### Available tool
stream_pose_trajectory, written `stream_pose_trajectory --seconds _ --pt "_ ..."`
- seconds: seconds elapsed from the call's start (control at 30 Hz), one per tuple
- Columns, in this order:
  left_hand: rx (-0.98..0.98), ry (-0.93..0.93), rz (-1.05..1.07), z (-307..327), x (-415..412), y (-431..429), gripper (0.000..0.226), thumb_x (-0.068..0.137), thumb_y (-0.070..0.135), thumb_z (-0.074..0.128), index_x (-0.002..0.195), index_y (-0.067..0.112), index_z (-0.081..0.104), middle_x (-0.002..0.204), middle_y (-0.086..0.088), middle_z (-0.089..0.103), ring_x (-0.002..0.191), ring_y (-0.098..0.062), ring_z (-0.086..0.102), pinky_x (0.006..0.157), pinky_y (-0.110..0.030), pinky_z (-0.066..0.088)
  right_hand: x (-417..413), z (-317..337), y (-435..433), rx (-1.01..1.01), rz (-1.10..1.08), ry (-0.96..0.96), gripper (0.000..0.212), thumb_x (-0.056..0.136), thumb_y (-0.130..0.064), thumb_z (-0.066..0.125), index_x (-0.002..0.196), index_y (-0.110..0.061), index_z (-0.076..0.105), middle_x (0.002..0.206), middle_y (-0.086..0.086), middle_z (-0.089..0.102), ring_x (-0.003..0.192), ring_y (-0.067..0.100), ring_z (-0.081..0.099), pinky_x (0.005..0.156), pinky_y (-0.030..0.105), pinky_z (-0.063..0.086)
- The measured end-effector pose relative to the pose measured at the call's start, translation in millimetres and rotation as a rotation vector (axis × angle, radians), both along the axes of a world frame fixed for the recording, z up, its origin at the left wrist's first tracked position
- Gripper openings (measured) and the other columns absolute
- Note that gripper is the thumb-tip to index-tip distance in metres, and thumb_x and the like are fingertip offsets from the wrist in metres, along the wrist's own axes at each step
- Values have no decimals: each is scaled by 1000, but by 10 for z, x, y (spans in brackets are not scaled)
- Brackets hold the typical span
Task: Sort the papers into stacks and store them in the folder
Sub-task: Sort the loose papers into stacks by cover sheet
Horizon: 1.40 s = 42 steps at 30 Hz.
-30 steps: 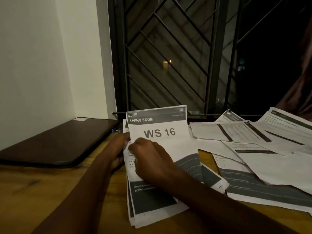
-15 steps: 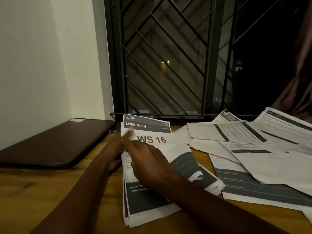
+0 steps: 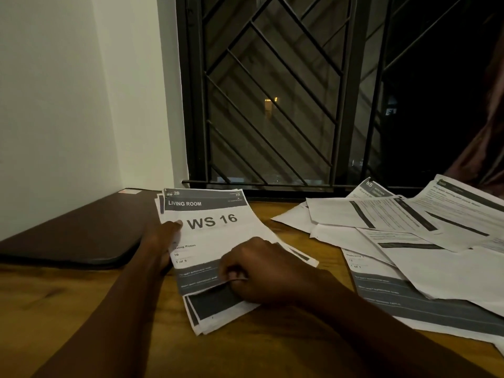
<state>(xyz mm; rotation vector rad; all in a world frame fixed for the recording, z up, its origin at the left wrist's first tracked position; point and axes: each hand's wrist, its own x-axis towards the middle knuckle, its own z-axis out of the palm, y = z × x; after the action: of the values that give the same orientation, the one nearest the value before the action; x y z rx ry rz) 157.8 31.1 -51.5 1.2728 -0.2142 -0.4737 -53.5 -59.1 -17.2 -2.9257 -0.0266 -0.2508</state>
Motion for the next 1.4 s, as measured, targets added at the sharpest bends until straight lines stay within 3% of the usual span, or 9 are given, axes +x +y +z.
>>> stream_pose_trajectory --seconds 0.23,0.43,0.5,0.57,0.7,0.83,0.97,1.27,1.4 --pt "8 31 -39 55 -110 20 5 99 7 52 94 8 54 107 -17 64 81 -31 62 70 -50 50 -16 2 -199 375 10 190 32 80 -54 67 100 -30 70 100 -15 68 89 -1 59 75 20 47" --pt "15 -56 -154 133 -253 -53 19 98 -2 45 107 8 59 109 -19 66 98 -39 64 86 -53 52 -13 -55 -671 510 -484 -337 49 85 -54 59 126 -28 52 128 -7 56 116 13 53 83 21 40" --pt "14 -76 -204 150 -289 -75 25 96 -2 42 108 9 60 105 -19 69 91 -36 66 75 -47 58 2 -144 -750 620 -631 -322 57 90 -52 55 137 -22 42 136 0 52 121 18 51 86 23 36" --pt "34 -71 -235 165 -295 -106 27 95 2 45 118 6 59 115 -23 66 100 -39 65 89 -54 53 44 -228 -791 665 -689 -217 55 93 -48 51 138 -18 39 138 3 52 121 21 52 84 25 38" --pt "76 -145 -291 146 -312 -147 20 95 18 57 112 8 58 106 -16 65 85 -25 72 73 -38 61 115 -313 -866 677 -679 -227 42 98 -38 46 135 -17 46 135 3 55 118 21 53 89 26 40" --pt "168 -191 -286 80 -253 -113 30 94 -5 52 123 2 56 119 -26 65 111 -45 61 99 -63 44 -50 -263 -1159 456 -740 -346 54 89 -32 62 139 -24 42 142 3 45 127 21 44 104 35 38" --pt "214 -244 -303 69 -233 -178 33 92 -12 50 123 -2 55 120 -29 63 109 -47 62 100 -65 42 -350 -315 -1591 99 -904 -106 83 77 -55 69 145 -28 29 151 2 33 136 26 31 110 47 28" --pt "202 -242 -290 119 -399 -214 32 93 -14 42 121 -2 53 117 -27 61 86 -36 62 78 -38 49 -441 -248 -1734 2 -955 -428 24 92 -18 57 113 -14 68 105 10 68 91 23 63 79 31 51" --pt "187 -235 -291 110 -377 -210 31 93 -13 44 118 1 56 109 -25 65 82 -33 65 69 -36 53 -534 264 -1505 361 -665 -603 22 95 -19 54 114 -19 66 109 6 66 92 20 58 79 28 42"
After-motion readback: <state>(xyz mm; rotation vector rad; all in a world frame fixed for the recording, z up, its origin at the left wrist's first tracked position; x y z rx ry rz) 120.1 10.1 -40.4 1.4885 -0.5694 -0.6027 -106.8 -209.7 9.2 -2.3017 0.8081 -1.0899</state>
